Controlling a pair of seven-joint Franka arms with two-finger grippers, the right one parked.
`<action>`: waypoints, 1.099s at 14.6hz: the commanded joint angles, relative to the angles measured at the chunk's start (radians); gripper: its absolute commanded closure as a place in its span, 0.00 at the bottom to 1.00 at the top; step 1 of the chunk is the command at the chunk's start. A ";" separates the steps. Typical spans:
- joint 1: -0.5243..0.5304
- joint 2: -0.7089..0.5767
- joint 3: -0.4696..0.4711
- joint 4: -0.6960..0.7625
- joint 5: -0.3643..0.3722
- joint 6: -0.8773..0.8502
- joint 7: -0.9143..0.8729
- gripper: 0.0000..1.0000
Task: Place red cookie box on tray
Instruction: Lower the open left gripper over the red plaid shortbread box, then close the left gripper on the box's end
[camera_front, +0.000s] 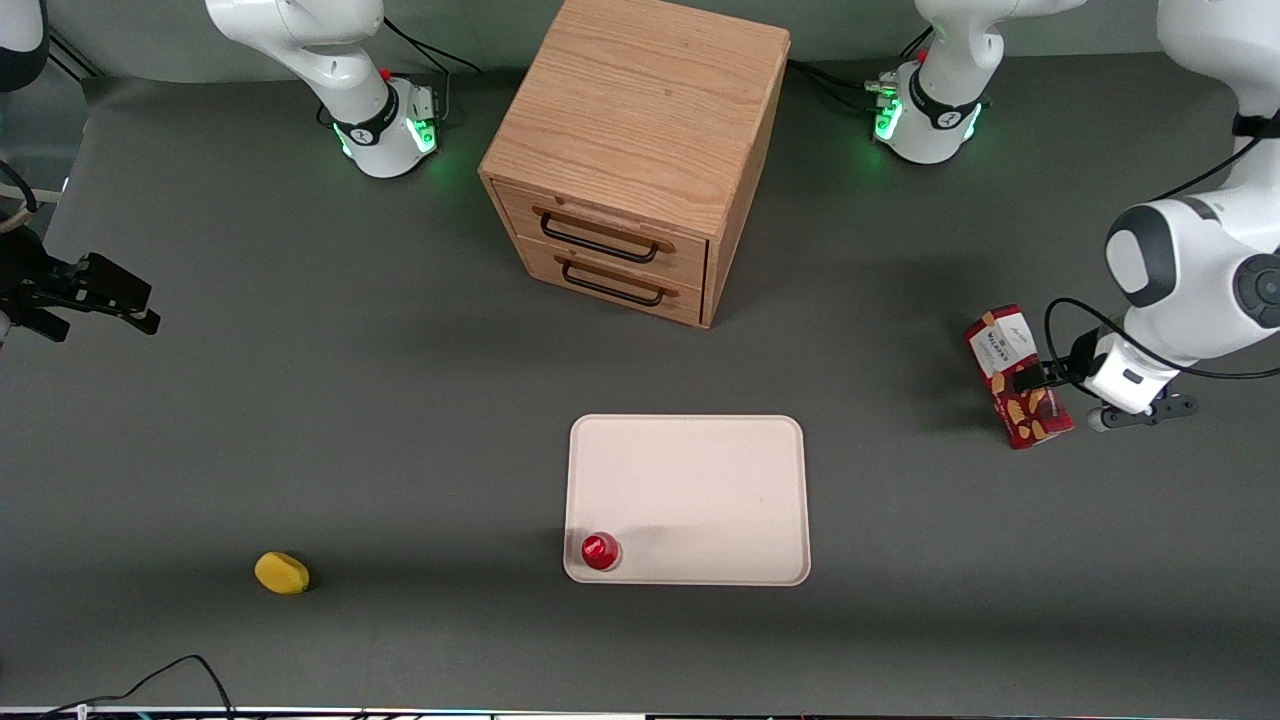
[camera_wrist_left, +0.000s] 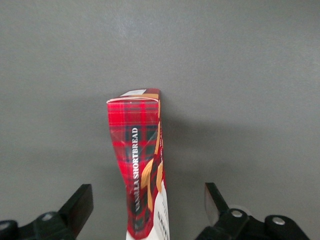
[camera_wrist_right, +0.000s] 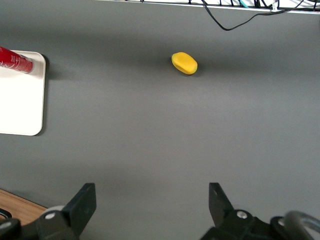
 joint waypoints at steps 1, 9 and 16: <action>-0.001 0.011 0.000 -0.044 -0.027 0.084 0.045 0.05; 0.006 0.023 -0.001 -0.047 -0.045 0.093 0.055 1.00; -0.013 -0.037 -0.008 0.100 -0.048 -0.194 0.020 1.00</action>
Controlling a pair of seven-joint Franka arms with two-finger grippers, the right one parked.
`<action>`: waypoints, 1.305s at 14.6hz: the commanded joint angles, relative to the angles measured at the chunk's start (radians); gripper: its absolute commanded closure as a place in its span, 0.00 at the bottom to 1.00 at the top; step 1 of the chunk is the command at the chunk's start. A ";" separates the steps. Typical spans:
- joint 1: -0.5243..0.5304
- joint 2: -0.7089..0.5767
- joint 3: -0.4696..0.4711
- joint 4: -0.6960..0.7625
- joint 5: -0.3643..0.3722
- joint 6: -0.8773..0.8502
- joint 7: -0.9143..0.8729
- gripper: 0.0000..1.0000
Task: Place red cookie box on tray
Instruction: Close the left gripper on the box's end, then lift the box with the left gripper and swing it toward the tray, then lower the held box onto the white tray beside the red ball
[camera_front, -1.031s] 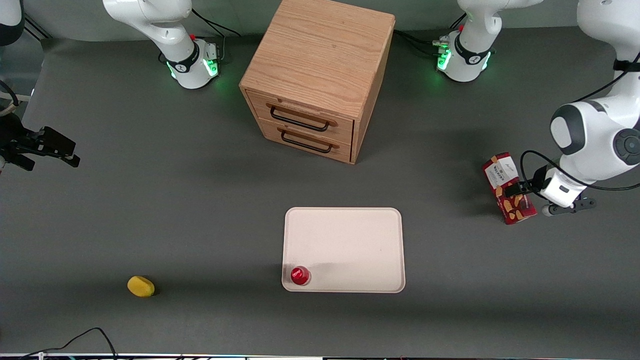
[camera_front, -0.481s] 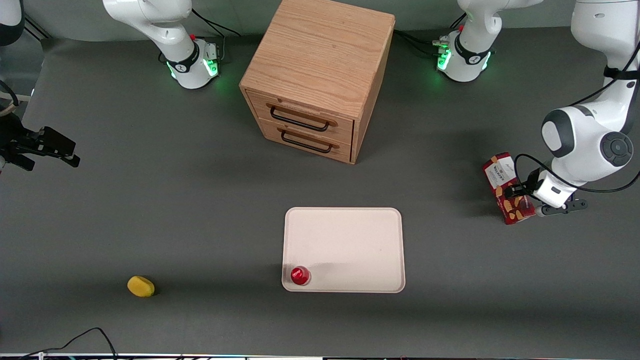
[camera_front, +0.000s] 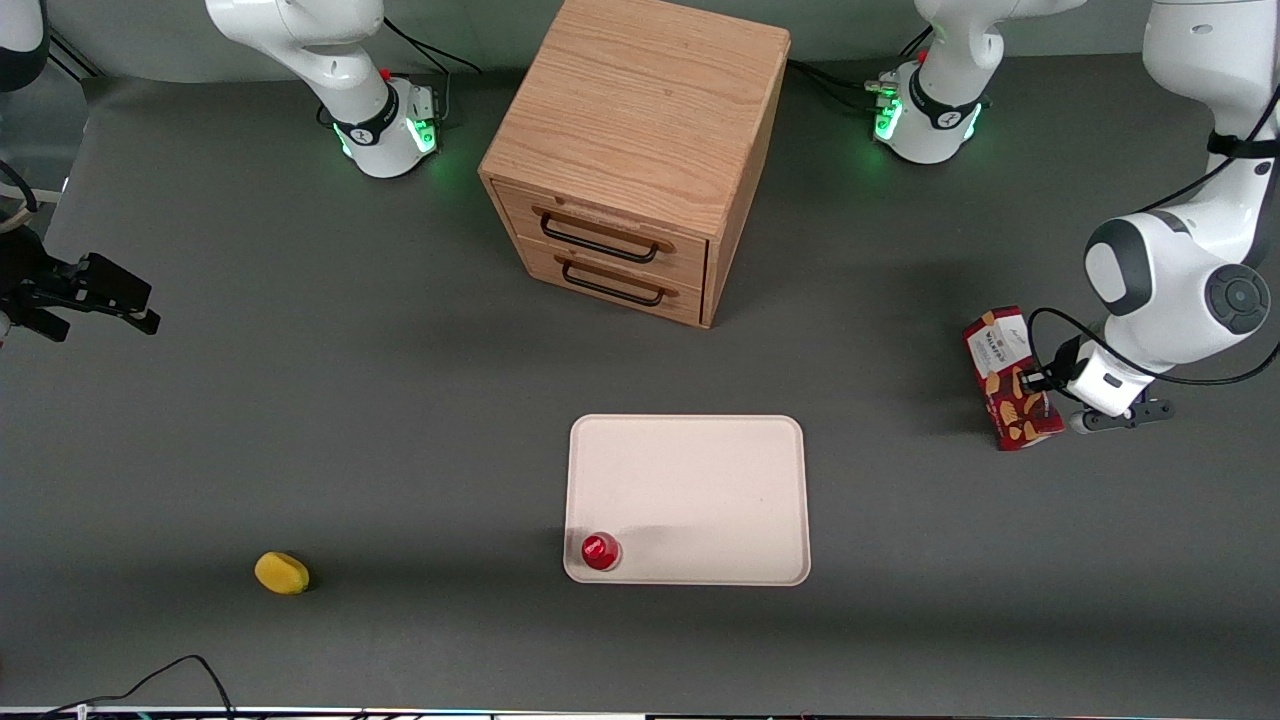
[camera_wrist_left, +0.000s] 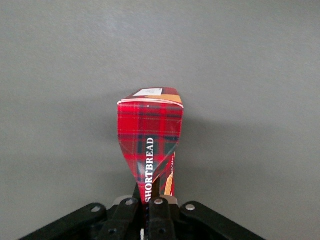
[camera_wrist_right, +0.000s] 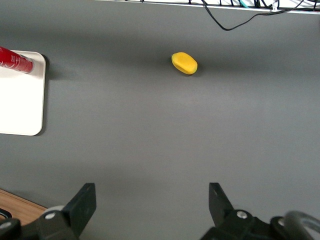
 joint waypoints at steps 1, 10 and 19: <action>-0.022 -0.065 -0.006 0.165 -0.013 -0.285 -0.044 1.00; -0.214 -0.005 -0.024 0.687 0.020 -0.664 -0.341 1.00; -0.446 0.337 -0.024 0.972 0.053 -0.591 -0.672 1.00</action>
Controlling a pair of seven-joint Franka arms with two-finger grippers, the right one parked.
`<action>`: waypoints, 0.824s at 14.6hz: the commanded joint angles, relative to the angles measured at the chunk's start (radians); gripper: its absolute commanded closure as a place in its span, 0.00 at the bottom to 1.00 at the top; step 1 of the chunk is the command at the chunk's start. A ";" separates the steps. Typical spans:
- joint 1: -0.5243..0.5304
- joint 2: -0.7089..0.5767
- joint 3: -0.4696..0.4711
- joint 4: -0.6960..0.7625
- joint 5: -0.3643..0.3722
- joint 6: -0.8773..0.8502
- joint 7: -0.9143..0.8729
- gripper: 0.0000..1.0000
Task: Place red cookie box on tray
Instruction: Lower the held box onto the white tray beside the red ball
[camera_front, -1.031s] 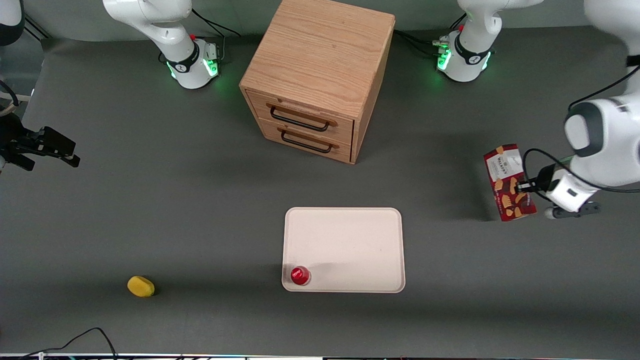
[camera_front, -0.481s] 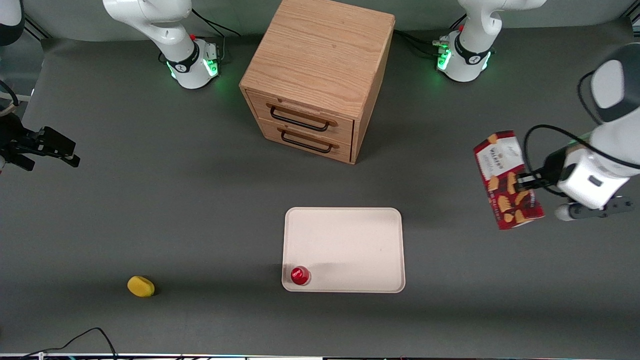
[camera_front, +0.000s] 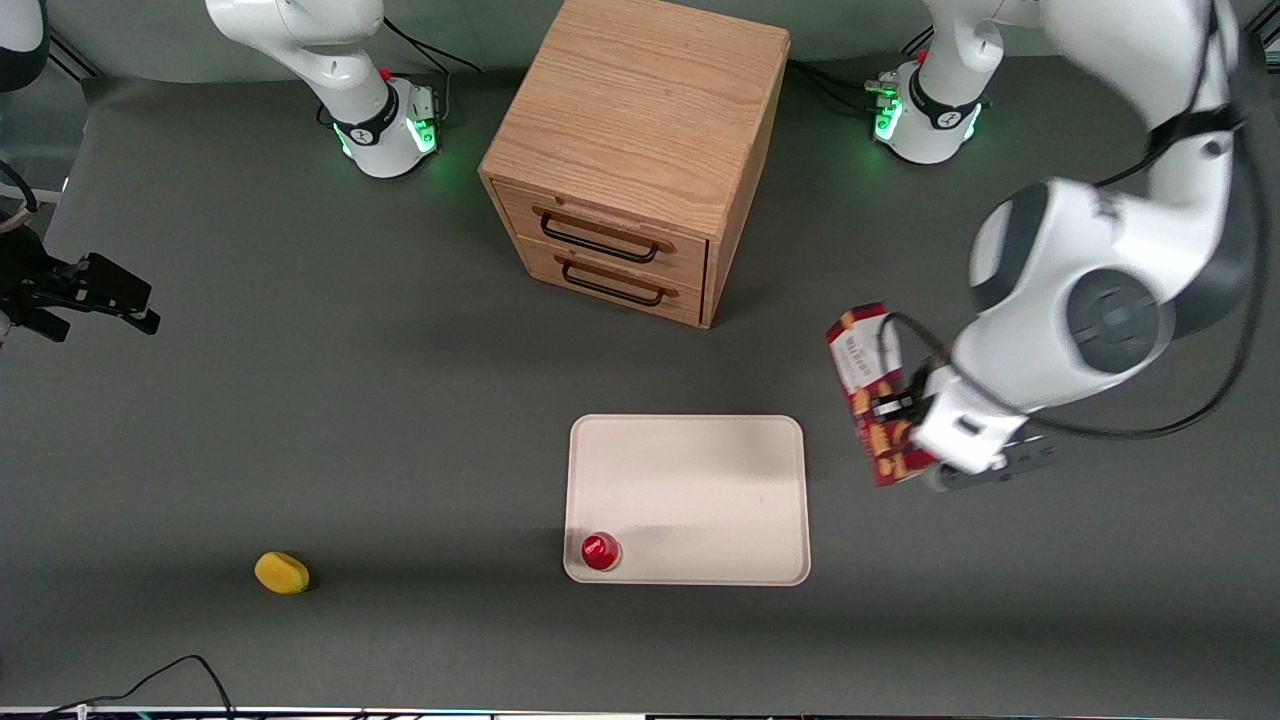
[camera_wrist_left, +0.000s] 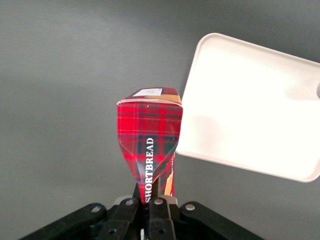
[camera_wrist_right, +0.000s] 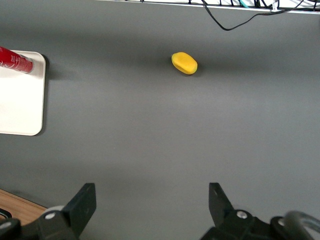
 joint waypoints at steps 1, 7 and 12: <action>-0.049 0.124 0.016 0.123 0.016 0.052 -0.075 1.00; -0.075 0.239 -0.004 0.120 0.027 0.238 -0.095 1.00; -0.072 0.291 -0.018 0.115 0.031 0.315 -0.104 1.00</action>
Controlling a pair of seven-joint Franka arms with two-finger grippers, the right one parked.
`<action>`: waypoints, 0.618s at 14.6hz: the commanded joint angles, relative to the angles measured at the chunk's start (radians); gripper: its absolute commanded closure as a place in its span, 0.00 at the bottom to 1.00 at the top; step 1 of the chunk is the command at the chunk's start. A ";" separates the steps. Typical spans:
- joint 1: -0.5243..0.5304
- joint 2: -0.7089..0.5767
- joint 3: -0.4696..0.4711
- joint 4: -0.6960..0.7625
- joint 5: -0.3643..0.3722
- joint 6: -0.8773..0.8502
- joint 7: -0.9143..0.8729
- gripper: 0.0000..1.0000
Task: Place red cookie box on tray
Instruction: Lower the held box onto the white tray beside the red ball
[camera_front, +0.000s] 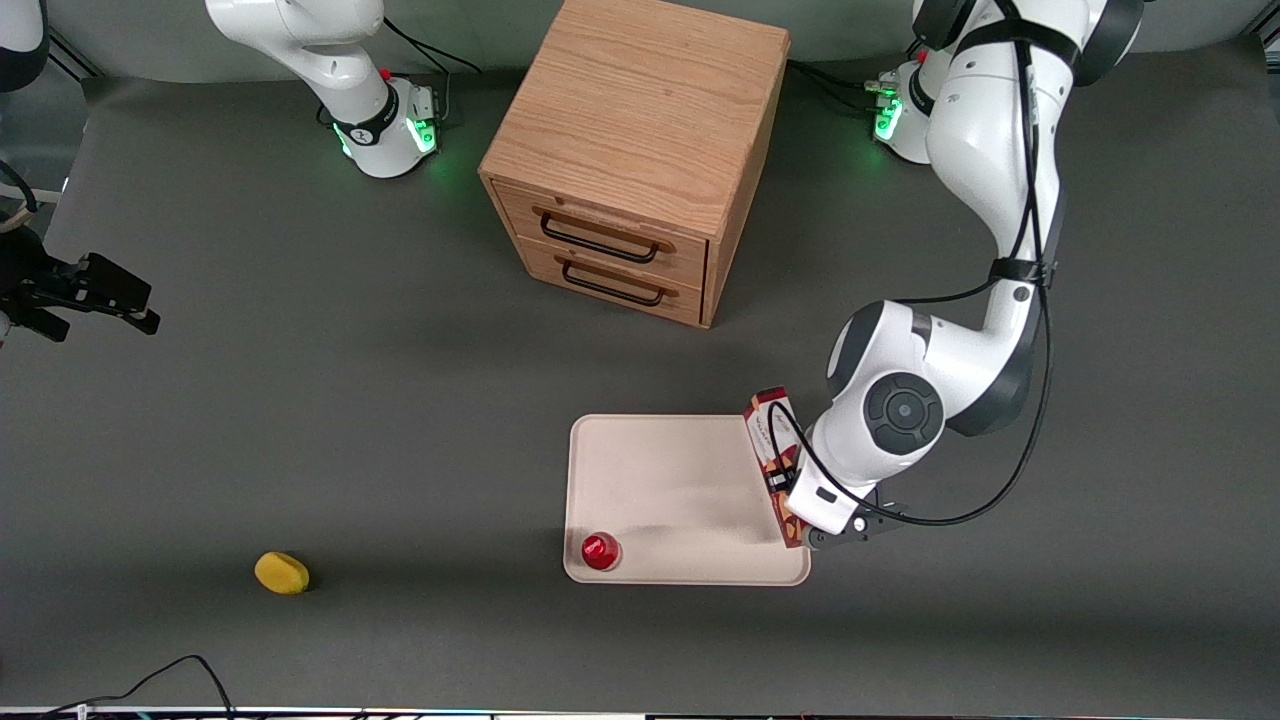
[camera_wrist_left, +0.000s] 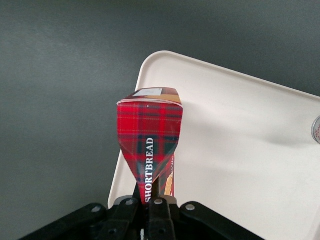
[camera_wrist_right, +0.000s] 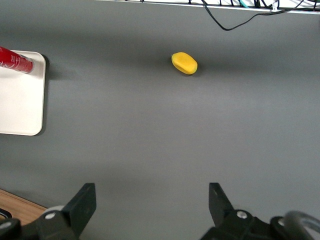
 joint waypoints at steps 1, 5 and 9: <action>-0.005 0.039 -0.013 0.035 0.022 0.019 -0.038 1.00; -0.005 0.062 -0.021 0.025 0.026 0.071 -0.043 1.00; -0.005 0.071 -0.021 0.000 0.032 0.120 -0.038 1.00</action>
